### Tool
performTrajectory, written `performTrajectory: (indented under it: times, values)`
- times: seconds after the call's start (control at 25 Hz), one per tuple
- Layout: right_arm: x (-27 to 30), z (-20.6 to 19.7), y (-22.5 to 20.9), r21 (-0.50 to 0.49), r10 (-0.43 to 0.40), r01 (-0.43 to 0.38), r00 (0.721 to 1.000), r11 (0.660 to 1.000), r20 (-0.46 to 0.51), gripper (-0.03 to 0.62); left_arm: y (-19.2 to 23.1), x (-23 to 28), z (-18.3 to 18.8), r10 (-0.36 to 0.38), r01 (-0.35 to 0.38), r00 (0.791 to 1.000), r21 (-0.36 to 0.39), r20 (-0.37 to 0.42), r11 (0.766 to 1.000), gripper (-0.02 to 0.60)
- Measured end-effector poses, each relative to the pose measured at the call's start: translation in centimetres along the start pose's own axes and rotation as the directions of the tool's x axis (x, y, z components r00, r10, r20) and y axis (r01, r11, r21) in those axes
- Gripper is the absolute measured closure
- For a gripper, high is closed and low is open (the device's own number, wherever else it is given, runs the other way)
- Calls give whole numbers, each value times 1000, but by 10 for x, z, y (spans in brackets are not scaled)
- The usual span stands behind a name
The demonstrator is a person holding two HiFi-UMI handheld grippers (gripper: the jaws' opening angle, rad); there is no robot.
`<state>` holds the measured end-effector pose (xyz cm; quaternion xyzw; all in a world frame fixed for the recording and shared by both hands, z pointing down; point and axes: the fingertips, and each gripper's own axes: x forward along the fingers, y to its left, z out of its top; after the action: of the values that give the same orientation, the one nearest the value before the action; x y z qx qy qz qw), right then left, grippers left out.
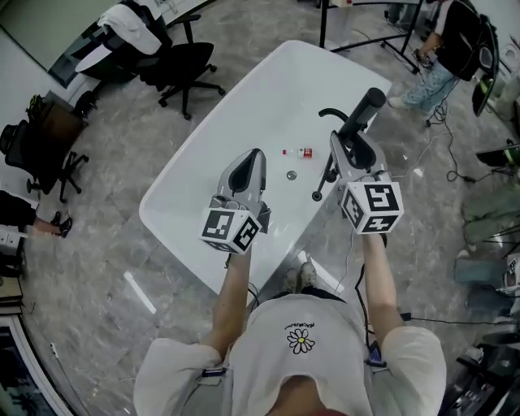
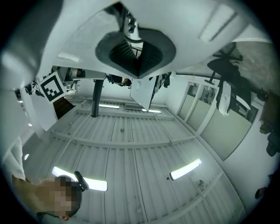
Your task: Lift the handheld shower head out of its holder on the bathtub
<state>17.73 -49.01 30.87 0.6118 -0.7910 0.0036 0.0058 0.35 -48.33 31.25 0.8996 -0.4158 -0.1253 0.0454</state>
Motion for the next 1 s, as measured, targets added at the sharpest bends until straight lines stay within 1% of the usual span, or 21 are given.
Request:
performTrajectory:
  times: [0.12, 0.24, 0.36, 0.52, 0.6, 0.76, 1.0]
  values:
    - [-19, 34, 3, -19, 9, -8, 999, 1000, 50, 444, -12, 3, 23, -2, 1, 1000, 38, 28, 999, 581]
    - [-37, 52, 10, -16, 19, -18, 997, 1000, 77, 444, -18, 3, 41, 15, -17, 999, 67, 36, 998, 581]
    - [-49, 52, 16, 10, 12, -13, 997, 1000, 80, 444, -19, 4, 50, 33, -36, 999, 75, 34, 997, 581]
    - [-63, 44, 22, 54, 22, -26, 997, 998, 73, 444, -29, 5, 48, 43, -44, 999, 68, 24, 997, 581]
    - [-66, 43, 22, 56, 30, -34, 997, 998, 76, 444, -34, 8, 48, 43, -45, 999, 76, 22, 996, 581]
    - [-68, 42, 23, 42, 40, -44, 996, 998, 81, 444, -39, 12, 56, 43, -47, 998, 92, 43, 995, 581]
    - [-73, 41, 23, 39, 34, -38, 996, 999, 87, 444, -44, 7, 60, 42, -47, 998, 111, 47, 993, 581]
